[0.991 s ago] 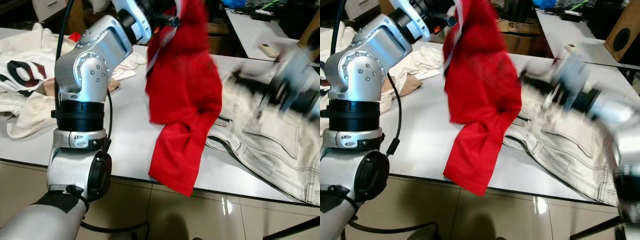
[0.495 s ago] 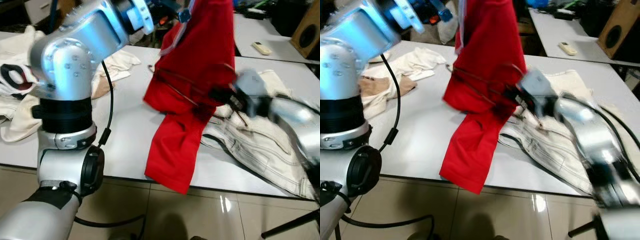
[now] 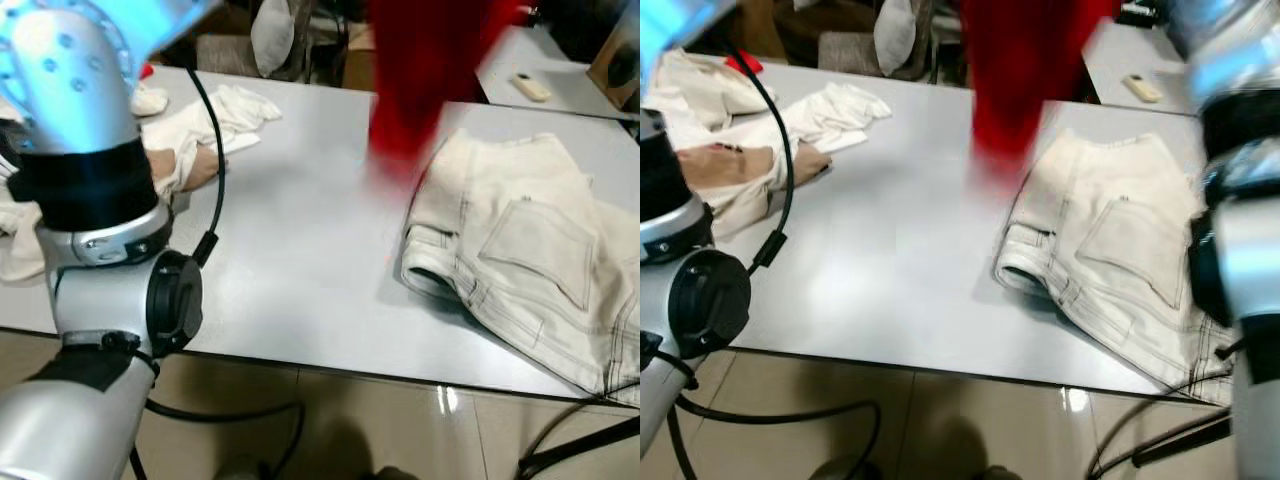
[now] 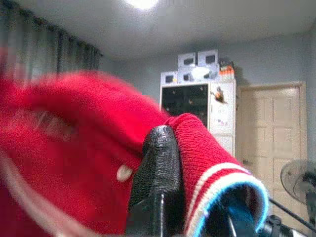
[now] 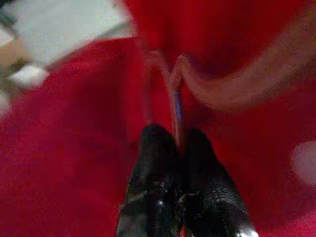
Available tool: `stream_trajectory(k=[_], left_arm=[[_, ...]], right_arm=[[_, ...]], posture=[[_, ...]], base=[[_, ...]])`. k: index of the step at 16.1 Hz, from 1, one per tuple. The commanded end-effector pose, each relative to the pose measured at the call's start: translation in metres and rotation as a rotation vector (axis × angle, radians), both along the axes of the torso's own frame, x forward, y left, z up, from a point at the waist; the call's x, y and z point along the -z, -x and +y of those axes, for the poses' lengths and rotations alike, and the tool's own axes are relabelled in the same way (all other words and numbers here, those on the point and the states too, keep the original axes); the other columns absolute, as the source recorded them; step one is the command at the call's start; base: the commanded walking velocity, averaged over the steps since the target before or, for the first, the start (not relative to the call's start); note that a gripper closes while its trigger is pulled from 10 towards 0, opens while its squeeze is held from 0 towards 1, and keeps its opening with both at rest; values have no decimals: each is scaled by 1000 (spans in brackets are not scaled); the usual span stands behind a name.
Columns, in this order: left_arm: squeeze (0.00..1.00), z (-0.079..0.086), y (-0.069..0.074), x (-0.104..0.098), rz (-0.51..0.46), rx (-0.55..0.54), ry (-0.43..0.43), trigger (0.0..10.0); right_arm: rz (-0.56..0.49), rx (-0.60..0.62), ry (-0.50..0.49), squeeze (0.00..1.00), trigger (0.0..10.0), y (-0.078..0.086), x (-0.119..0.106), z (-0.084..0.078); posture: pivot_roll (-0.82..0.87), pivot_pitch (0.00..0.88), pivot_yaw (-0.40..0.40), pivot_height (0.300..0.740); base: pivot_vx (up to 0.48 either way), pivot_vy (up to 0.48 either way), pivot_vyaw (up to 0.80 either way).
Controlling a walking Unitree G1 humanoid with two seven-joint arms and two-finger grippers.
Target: Hang hanger
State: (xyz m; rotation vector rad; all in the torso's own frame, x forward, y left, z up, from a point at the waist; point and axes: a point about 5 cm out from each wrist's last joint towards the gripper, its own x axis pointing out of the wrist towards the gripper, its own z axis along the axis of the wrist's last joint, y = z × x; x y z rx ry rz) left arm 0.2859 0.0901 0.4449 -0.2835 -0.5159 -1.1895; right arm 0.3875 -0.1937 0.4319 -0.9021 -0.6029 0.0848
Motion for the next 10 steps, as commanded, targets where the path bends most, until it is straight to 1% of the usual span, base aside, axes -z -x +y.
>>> stream_trajectory(k=[1,2,3,4,5,6,7,8,9,10], left_arm=[[0,-2,6,-2,-16,11,-8,10000],[0,-3,6,3,0,16,-13,10000],[0,-7,4,12,25,4,-39,10000],[0,-11,0,22,48,-16,-73,10000],[0,-14,-2,27,65,-25,-91,10000],[0,-24,-8,46,119,-27,-127,10000],[0,-38,-21,86,222,-46,-195,10000],[0,-48,-32,125,311,-89,-262,10000],[0,-55,-48,166,380,-198,-355,10000],[0,-54,-57,181,387,-277,-401,10000]], right_arm=[[84,-14,4,0,10000,-8,26,-2],[168,-50,59,0,10000,-14,52,3],[279,-98,112,0,10000,-19,88,6],[366,-140,140,0,10000,-19,117,7],[408,-163,149,0,10000,-18,132,6],[507,-213,151,0,10000,-13,165,2],[633,-247,161,0,10000,0,214,-7],[721,-256,180,0,10000,14,252,-14],[767,-226,194,0,10000,28,282,-23],[789,-213,190,0,10000,33,291,-27]], posture=[[-21,0,-55,740],[-20,0,-55,740],[-17,0,-53,740],[-17,0,-52,740],[-17,0,-52,740],[-17,0,-49,740],[-22,0,-41,740],[-31,0,-29,740],[-37,0,-20,740],[-47,0,-9,740]], base=[[0,0,0],[0,0,0],[0,0,0],[0,0,0],[0,0,0],[0,0,0],[0,0,0],[0,0,0],[0,0,0],[0,0,0]])
